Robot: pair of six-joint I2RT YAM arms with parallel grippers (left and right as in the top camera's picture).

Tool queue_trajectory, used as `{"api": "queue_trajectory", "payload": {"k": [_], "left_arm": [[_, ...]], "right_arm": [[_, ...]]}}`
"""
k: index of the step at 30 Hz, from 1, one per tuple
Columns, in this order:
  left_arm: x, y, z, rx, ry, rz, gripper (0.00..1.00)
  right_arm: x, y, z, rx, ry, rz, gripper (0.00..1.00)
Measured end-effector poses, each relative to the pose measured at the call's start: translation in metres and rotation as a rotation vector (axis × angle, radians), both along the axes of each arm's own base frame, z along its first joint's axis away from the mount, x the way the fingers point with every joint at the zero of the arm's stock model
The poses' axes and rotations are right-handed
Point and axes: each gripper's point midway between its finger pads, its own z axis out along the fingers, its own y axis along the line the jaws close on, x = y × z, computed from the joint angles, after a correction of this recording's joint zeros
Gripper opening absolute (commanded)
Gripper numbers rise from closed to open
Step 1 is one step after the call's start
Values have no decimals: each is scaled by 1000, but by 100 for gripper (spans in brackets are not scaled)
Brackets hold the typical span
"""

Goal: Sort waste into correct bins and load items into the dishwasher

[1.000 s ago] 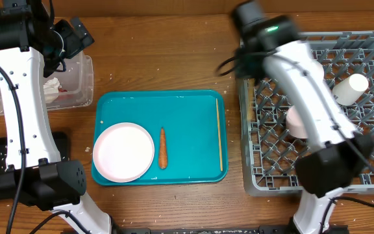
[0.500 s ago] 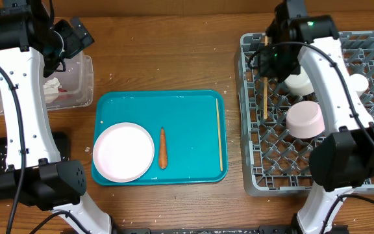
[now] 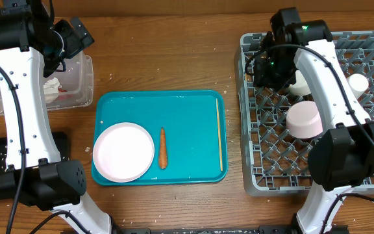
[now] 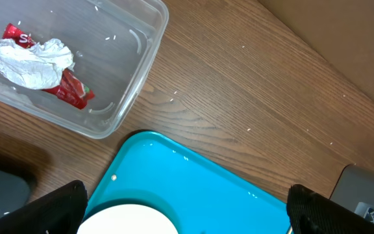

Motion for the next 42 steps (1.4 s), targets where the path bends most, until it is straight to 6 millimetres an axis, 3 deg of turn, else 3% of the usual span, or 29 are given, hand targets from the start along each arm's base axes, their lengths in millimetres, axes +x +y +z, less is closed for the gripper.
{"api": "queue_trajectory", "payload": {"k": [4,5,7,8,13,19,25,29,35,42], "left_arm": [[0,0,0,0,0,0,100],[0,0,0,0,0,0,100],[0,0,0,0,0,0,100],[0,0,0,0,0,0,100],[0,0,0,0,0,0,100],[0,0,0,0,0,0,100],[0,0,0,0,0,0,100],[0,0,0,0,0,0,100],[0,0,0,0,0,0,100],[0,0,0,0,0,0,100]], "right_arm": [[-5,20,8,34,-12,28,56],[-8,26,13,42,-21,38,64],[-14,40,24,56,-41,55,91],[-17,48,29,63,-52,69,97],[-25,96,40,99,-114,128,97],[-44,126,-6,51,-70,142,86],[-58,131,-69,-13,34,122,83],[-64,130,-96,-43,82,107,82],[-63,134,-113,-47,97,97,82],[-63,135,-116,-42,97,88,82]]}}
